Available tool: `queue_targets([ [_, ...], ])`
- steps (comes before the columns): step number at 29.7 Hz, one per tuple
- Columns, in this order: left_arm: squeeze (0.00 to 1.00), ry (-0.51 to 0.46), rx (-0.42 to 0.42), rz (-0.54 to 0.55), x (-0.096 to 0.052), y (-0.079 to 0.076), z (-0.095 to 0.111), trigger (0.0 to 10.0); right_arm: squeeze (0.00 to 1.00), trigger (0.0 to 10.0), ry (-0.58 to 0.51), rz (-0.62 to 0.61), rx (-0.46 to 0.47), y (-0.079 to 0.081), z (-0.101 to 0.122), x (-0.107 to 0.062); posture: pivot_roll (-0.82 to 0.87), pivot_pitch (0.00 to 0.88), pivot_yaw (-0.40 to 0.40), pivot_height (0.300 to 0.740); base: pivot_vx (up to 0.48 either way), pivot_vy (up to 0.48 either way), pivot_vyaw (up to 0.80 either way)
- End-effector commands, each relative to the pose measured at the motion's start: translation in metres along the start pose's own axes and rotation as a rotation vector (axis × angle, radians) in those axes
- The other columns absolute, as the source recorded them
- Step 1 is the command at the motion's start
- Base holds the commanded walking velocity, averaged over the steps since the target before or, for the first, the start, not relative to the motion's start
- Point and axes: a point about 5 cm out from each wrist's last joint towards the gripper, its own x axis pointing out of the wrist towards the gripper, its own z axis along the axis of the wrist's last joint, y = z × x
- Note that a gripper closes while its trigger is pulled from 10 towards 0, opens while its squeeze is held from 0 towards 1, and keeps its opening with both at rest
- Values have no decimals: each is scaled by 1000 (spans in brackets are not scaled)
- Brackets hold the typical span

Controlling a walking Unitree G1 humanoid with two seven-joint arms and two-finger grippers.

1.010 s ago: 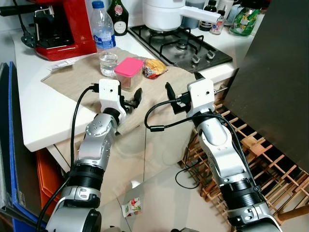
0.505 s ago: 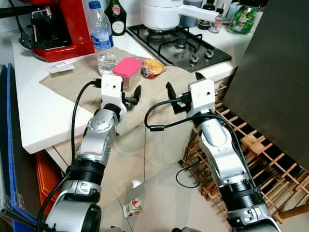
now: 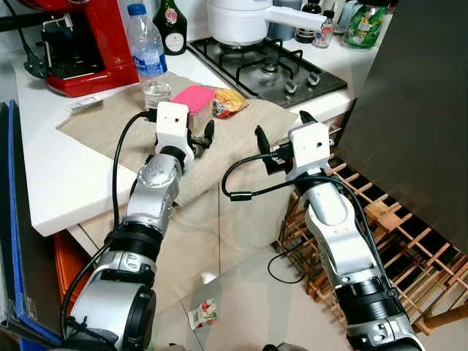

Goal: Restocking fridge

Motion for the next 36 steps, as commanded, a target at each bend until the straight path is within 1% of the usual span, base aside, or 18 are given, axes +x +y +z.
queue_targets([
  [1, 0, 4, 10, 42, 1, 8, 1, 10000, 0, 10000, -8, -22, 1, -3, 3, -2, -83, 0, 36, 740, 0, 0, 0],
  [3, 0, 11, 8, 62, 1, 11, -1, 10000, 0, 10000, -7, -21, 2, -3, 3, -2, -79, 0, 32, 740, 0, 0, 0],
  [10, 0, 29, 4, 58, 5, 10, -5, 10000, 0, 10000, -2, -17, 7, 0, 3, -4, -76, 0, 23, 740, 0, 0, 0],
  [13, 0, 40, 28, 60, 8, 10, -7, 10000, 0, 10000, 2, -17, 10, -1, 3, -5, -79, 0, 15, 740, 0, 0, 0],
  [15, 0, 56, 5, 58, 11, 9, -9, 10000, 0, 10000, 4, -13, 11, 0, 2, -5, -79, 0, 15, 740, 0, 0, 0],
  [18, 0, 55, -45, 43, 19, 4, -1, 10000, 0, 10000, 3, -3, 0, 1, 4, -9, -117, 0, 19, 740, 0, 0, 0],
  [20, 0, 54, -49, 43, 20, 3, 0, 10000, 0, 10000, 3, -3, -2, 1, 4, -9, -117, 0, 19, 740, 0, 0, 0],
  [21, 0, 48, -45, 46, 23, 4, 5, 10000, 0, 10000, 8, -14, -14, -3, 4, -13, -140, 0, 25, 740, 0, 0, 0],
  [22, 0, 48, -45, 46, 23, 4, 5, 10000, 0, 10000, 8, -14, -14, -3, 4, -13, -140, 0, 25, 740, 0, 0, 0],
  [23, 0, 51, -40, 58, 25, 6, 7, 10000, 0, 10000, 16, -25, -19, -6, 3, -15, -143, 0, 26, 740, 0, 0, 0],
  [25, 0, 52, -40, 63, 25, 6, 7, 10000, 0, 10000, 18, -27, -19, -6, 3, -16, -146, 0, 26, 740, 0, 0, 0],
  [27, 0, 65, -48, 96, 25, 11, 6, 10000, 0, 10000, 28, -26, -20, -6, 2, -19, -151, 0, 23, 740, 0, 0, 0],
  [32, 0, 84, -54, 95, 24, 11, 2, 10000, 0, 10000, 35, -21, -17, -4, 2, -21, -149, 0, 17, 740, 0, 0, 0],
  [33, 0, 94, -54, 90, 23, 10, 0, 6078, 0, 10000, 37, -18, -16, -4, 2, -21, -148, 0, 15, 740, 0, 0, 0],
  [34, 0, 101, -61, 70, 23, 9, -2, 0, 0, 10000, 39, -17, -16, -3, 2, -21, -149, 0, 15, 740, 0, 0, 0],
  [35, 0, 101, -61, 70, 23, 9, -2, 0, 0, 10000, 39, -17, -16, -3, 2, -21, -149, 0, 15, 740, 0, 0, 0],
  [36, 0, 114, -48, 9, 21, 3, -9, 0, 0, 10000, 42, -15, -16, -3, 3, -21, -151, 0, 13, 740, 0, 0, 0],
])
